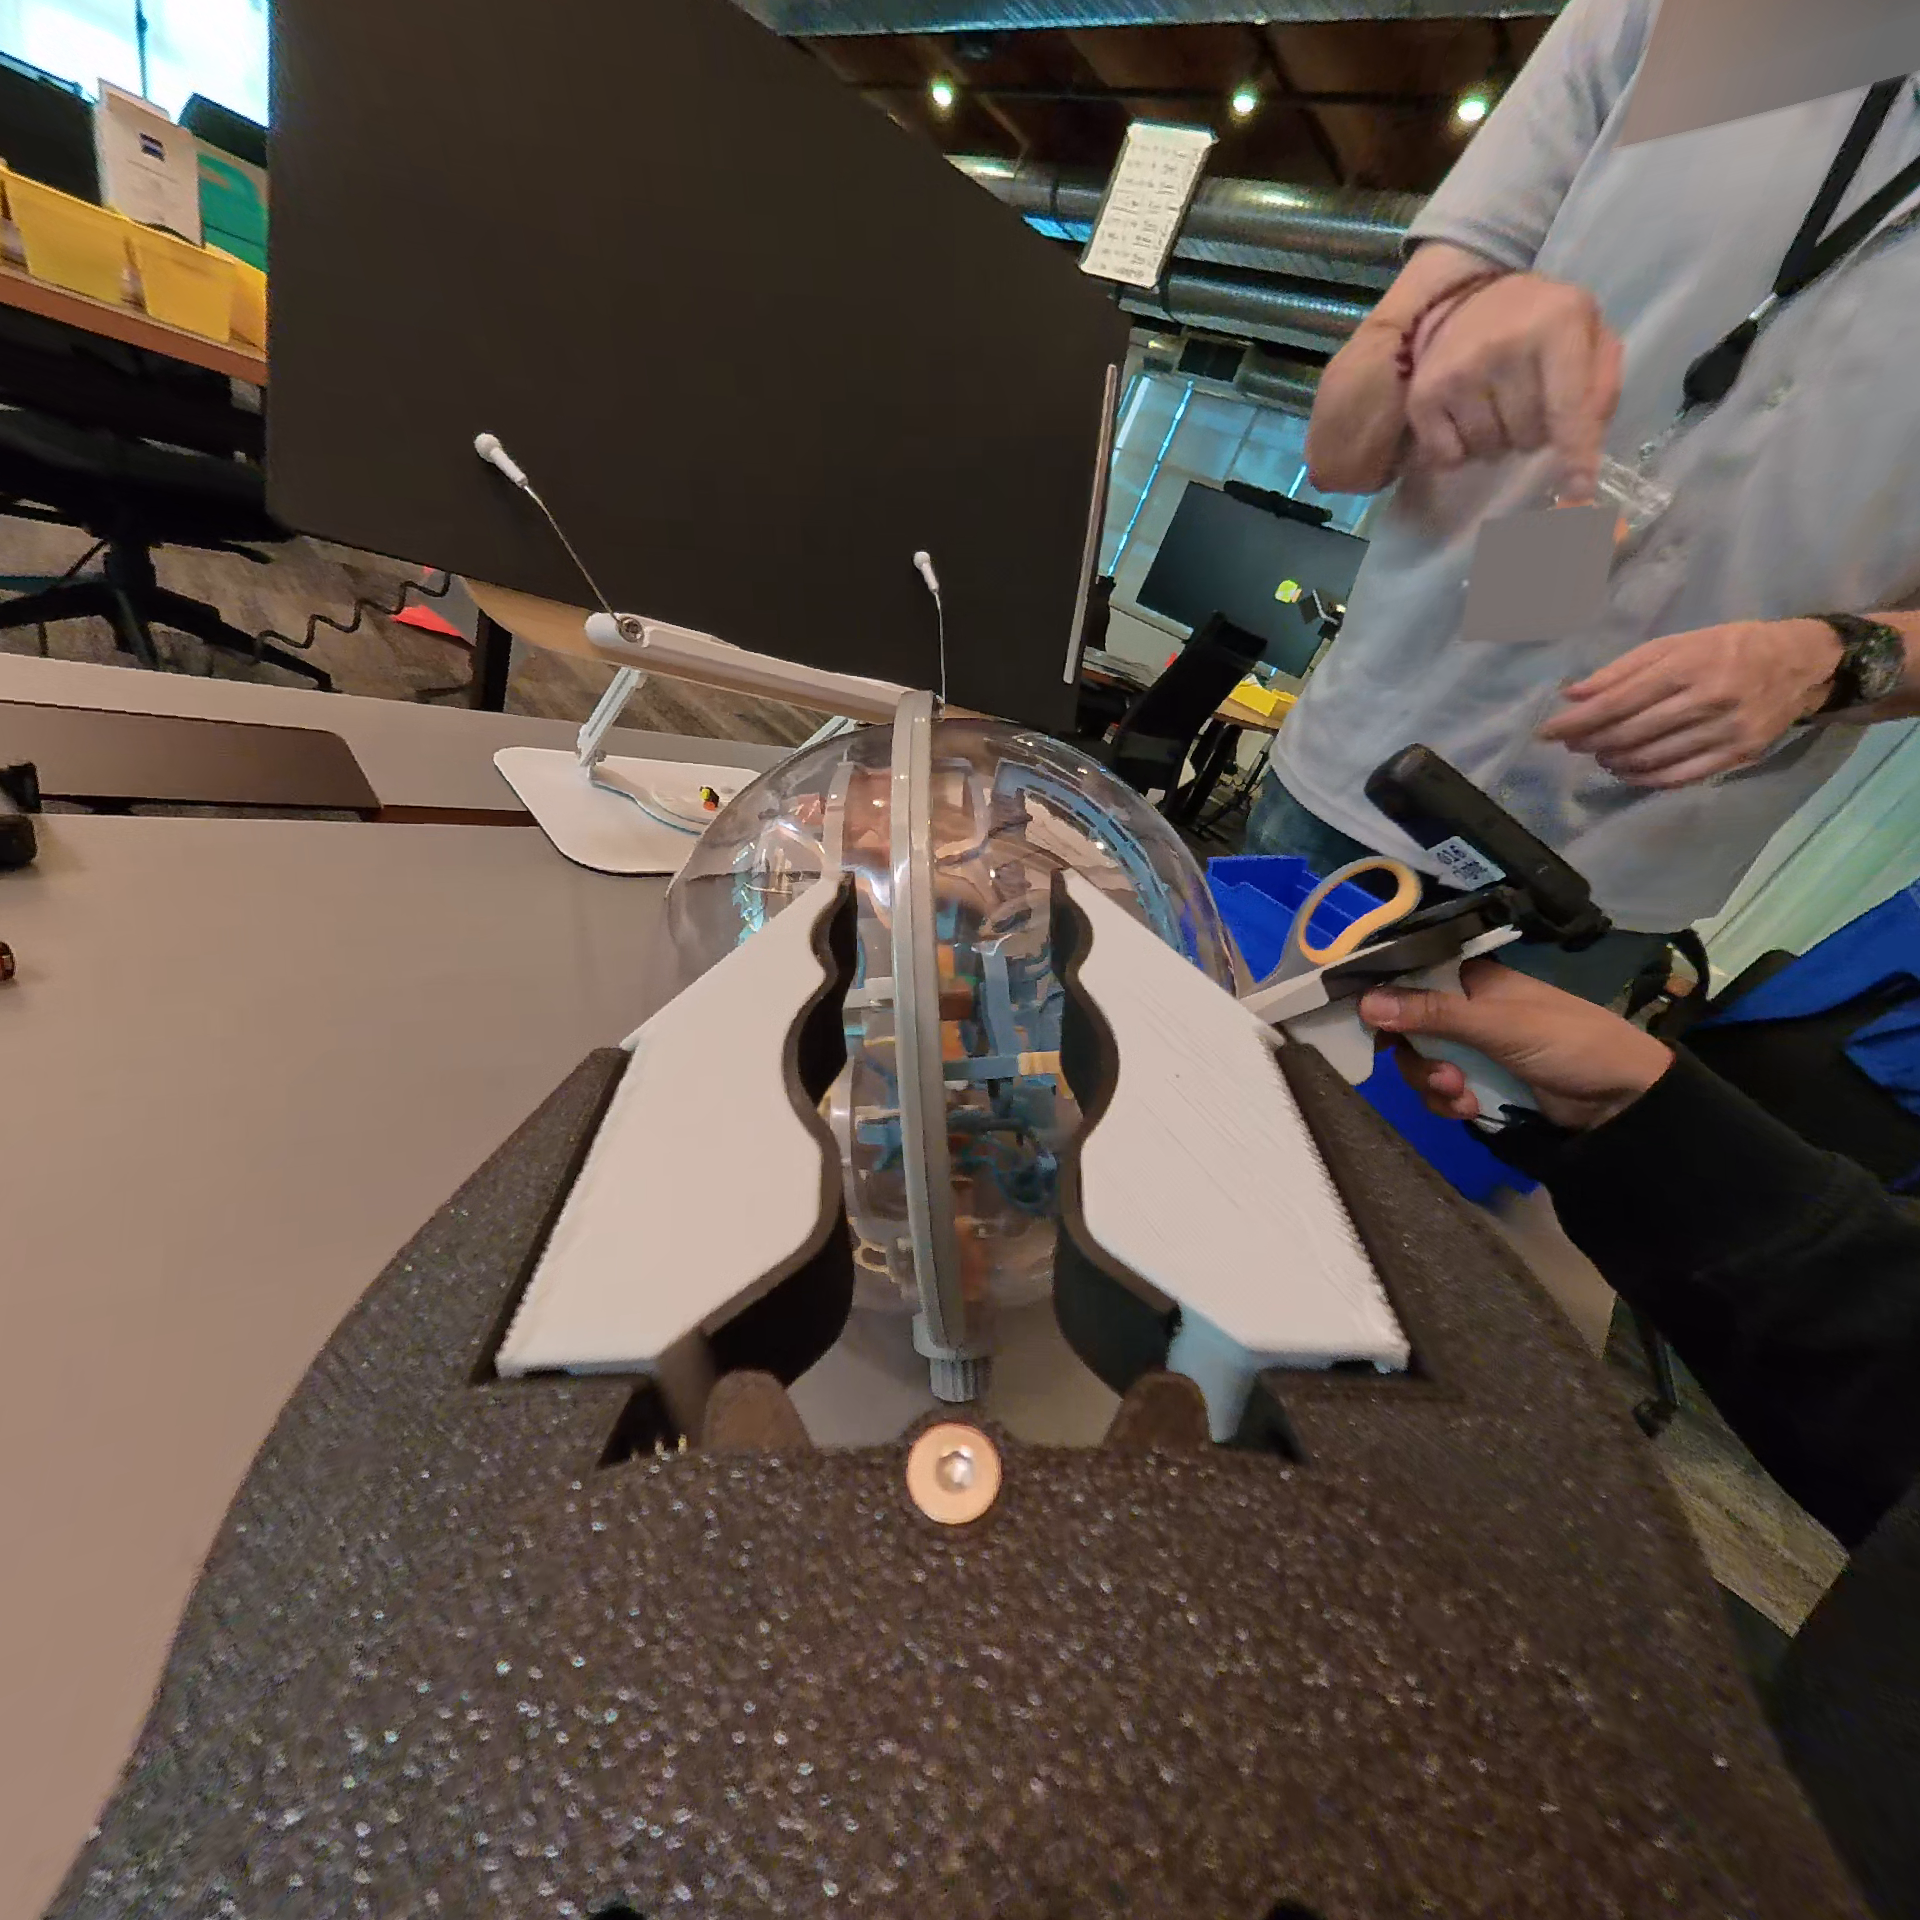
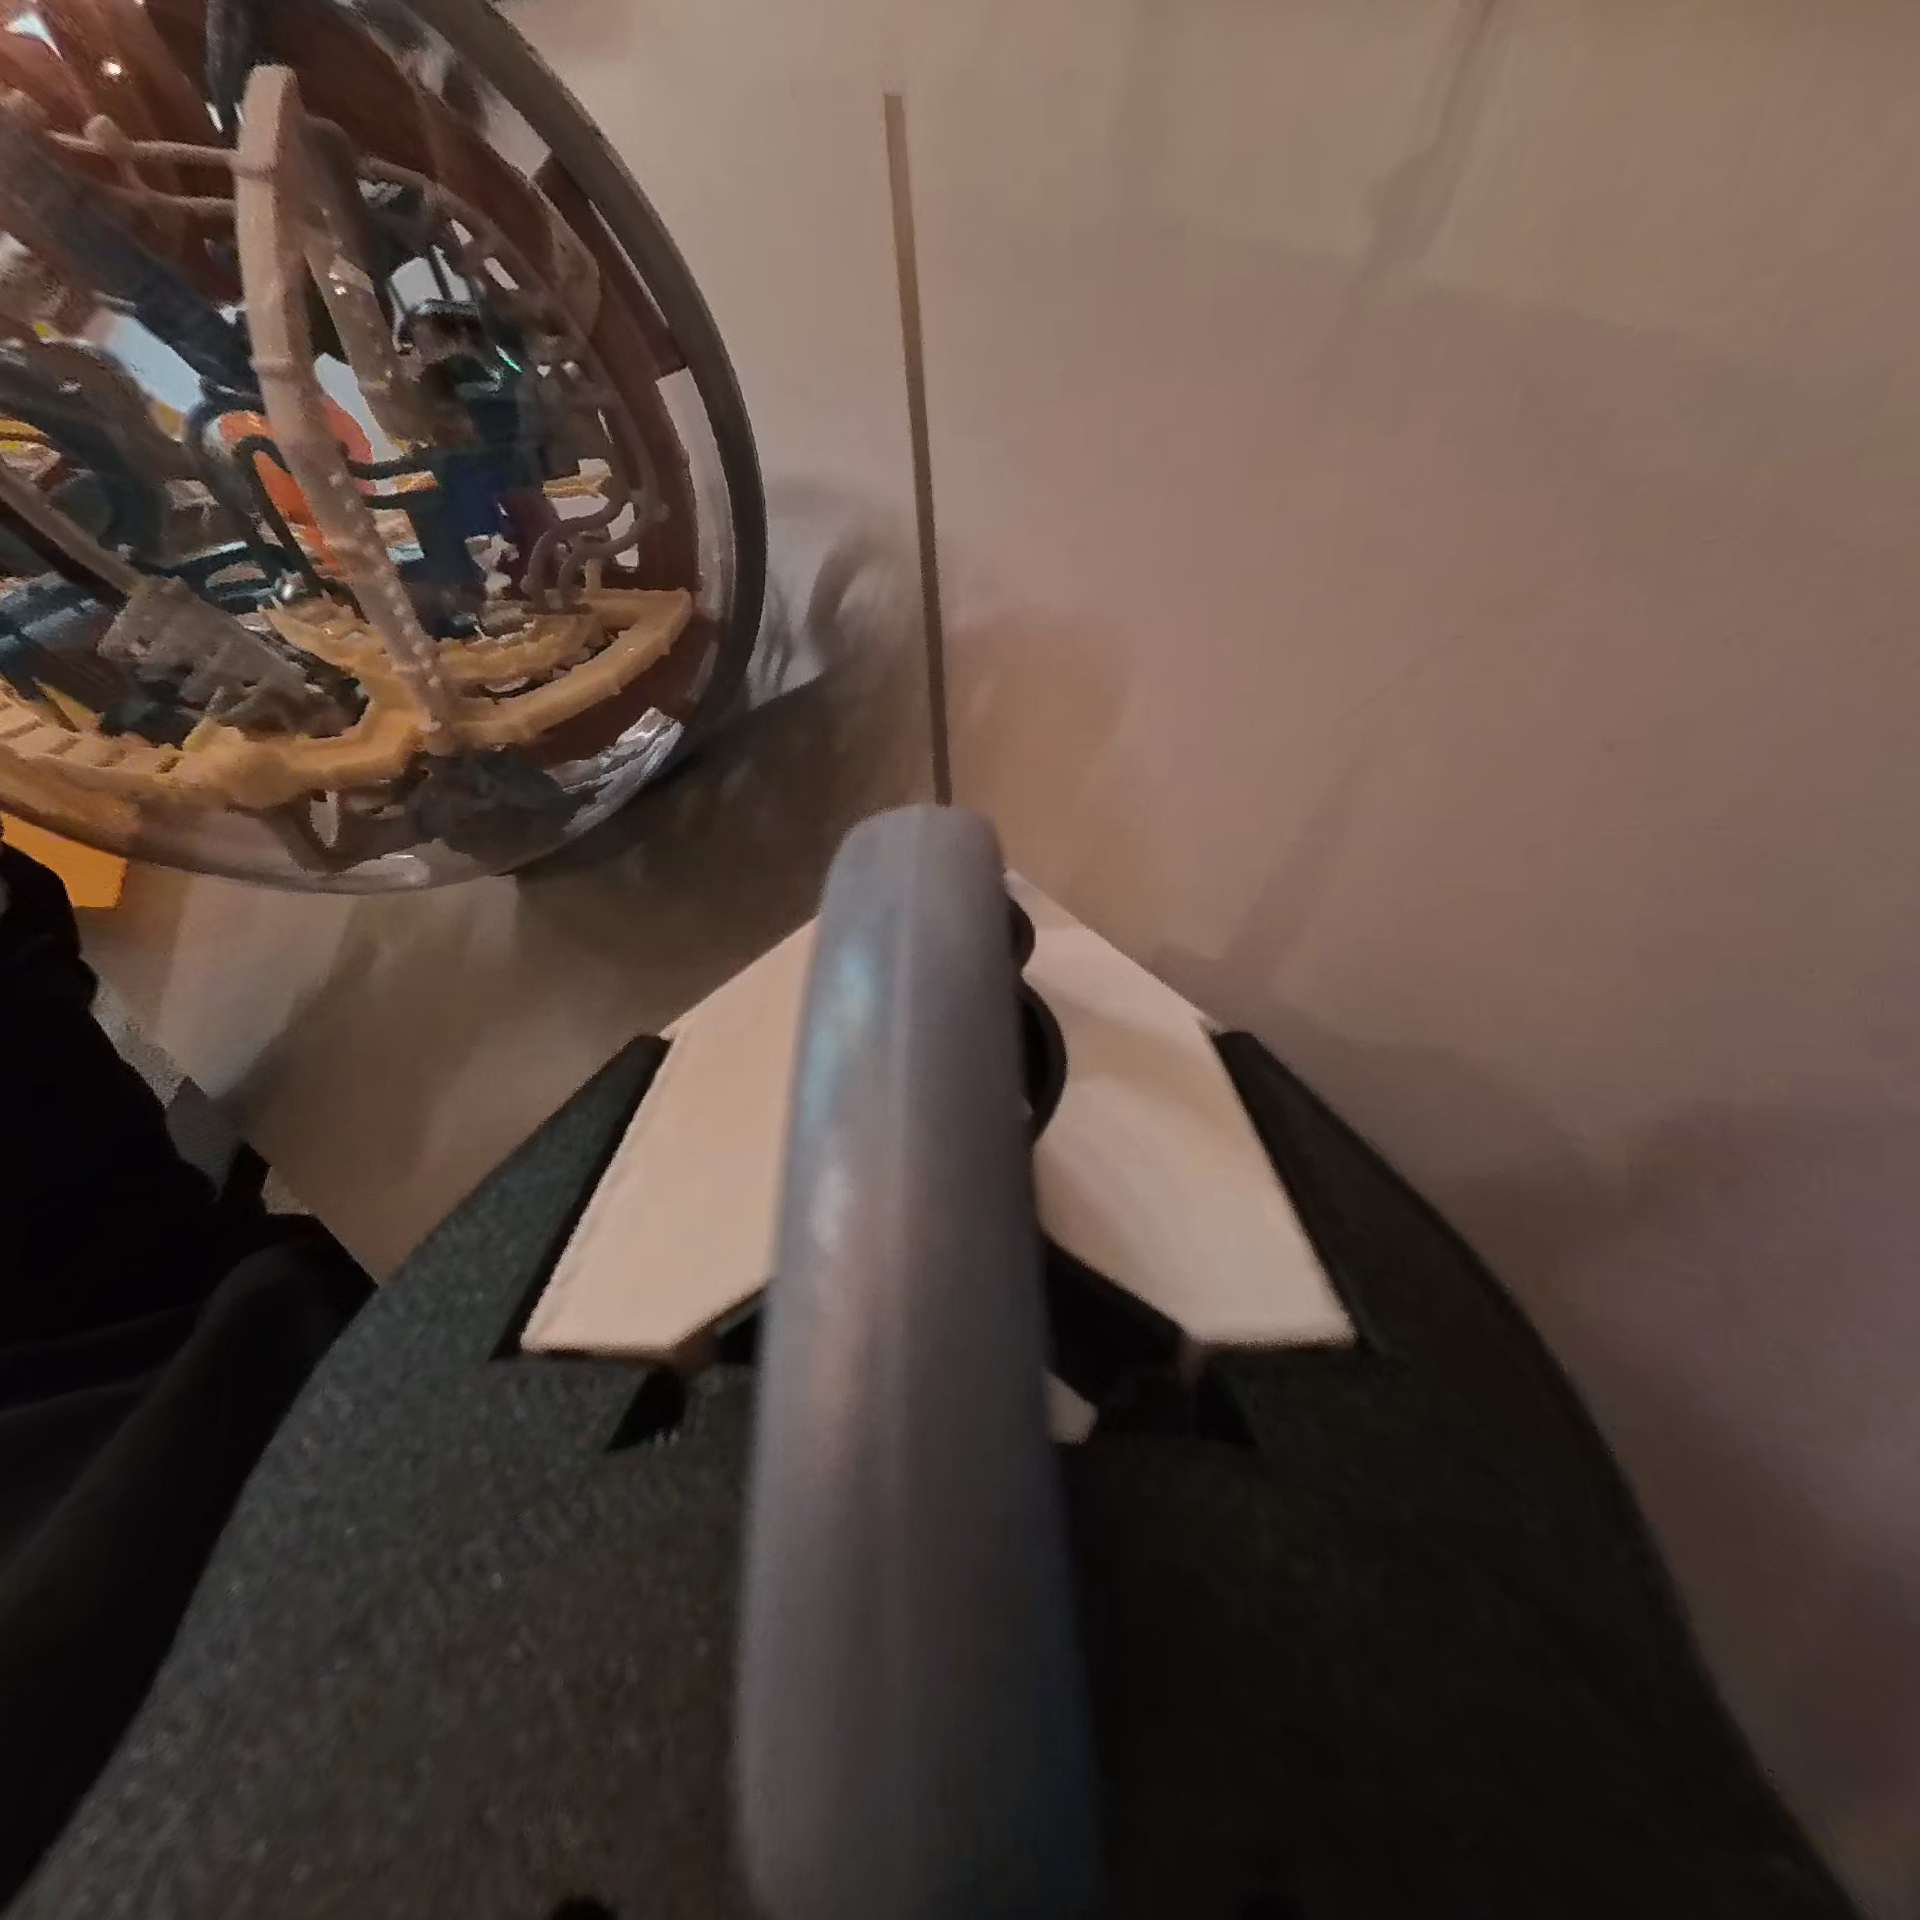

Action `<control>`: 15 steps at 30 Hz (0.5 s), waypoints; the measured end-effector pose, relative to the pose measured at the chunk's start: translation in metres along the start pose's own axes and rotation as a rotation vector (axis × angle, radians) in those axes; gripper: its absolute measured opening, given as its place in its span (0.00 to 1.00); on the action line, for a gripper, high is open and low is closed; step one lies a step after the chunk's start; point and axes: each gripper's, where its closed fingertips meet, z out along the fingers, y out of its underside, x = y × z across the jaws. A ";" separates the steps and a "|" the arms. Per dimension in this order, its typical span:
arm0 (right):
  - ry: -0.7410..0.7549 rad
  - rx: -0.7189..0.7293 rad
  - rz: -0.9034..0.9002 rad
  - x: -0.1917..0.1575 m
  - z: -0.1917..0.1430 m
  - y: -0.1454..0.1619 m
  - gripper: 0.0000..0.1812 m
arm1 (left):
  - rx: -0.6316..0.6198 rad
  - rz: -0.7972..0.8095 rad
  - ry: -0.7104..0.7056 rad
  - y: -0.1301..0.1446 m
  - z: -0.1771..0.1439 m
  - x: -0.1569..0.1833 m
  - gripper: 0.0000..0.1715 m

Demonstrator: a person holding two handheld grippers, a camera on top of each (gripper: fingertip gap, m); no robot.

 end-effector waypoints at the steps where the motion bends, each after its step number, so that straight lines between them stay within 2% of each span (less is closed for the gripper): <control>1: -0.002 -0.004 0.011 0.002 0.002 0.002 0.09 | 0.000 -0.001 0.003 0.000 0.000 0.001 0.21; 8: -0.006 0.053 0.036 0.007 0.005 -0.003 0.11 | -0.001 0.014 -0.003 0.000 -0.010 0.008 0.21; 15: 0.066 0.090 0.017 0.014 0.000 -0.004 0.19 | -0.002 0.021 -0.006 0.000 -0.016 0.014 0.21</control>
